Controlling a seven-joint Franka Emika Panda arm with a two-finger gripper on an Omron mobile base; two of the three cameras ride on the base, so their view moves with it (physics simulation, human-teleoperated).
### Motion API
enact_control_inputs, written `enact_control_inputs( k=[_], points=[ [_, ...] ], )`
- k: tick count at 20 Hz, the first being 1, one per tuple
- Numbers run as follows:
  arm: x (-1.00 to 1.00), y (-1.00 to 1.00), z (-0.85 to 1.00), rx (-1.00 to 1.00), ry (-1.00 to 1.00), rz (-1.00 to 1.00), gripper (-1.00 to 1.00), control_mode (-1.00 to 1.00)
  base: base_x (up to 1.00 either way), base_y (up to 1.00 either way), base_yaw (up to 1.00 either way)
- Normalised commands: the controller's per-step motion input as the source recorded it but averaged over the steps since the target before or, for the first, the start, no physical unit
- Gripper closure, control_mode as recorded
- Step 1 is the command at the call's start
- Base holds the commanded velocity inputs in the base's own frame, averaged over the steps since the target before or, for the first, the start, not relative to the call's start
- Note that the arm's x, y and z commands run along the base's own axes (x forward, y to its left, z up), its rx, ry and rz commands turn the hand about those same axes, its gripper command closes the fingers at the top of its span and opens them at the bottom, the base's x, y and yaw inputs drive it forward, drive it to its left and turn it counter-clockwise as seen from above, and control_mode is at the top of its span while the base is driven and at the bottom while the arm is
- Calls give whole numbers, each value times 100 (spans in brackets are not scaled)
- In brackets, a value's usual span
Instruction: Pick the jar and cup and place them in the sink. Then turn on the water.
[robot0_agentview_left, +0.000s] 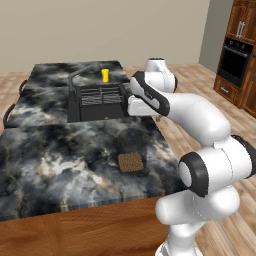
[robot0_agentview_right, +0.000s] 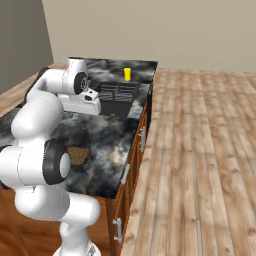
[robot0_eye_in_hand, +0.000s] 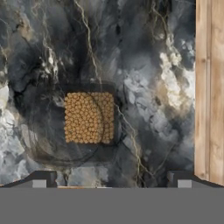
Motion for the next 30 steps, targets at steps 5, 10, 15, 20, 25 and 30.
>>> enact_control_inputs(
  k=[5,10,15,20,25,30],
  points=[
    [21,4,-4,0,0,0,-100,-100,0,0,0],
    [20,8,-8,0,0,0,-100,-100,0,0,0],
    [13,8,-12,0,0,0,-100,-100,0,0,0],
    [13,7,-12,0,0,0,-100,-100,0,0,0],
    [12,2,-12,0,0,0,-100,-100,0,0,0],
    [11,0,-17,0,0,0,-100,-100,0,0,0]
  ],
)
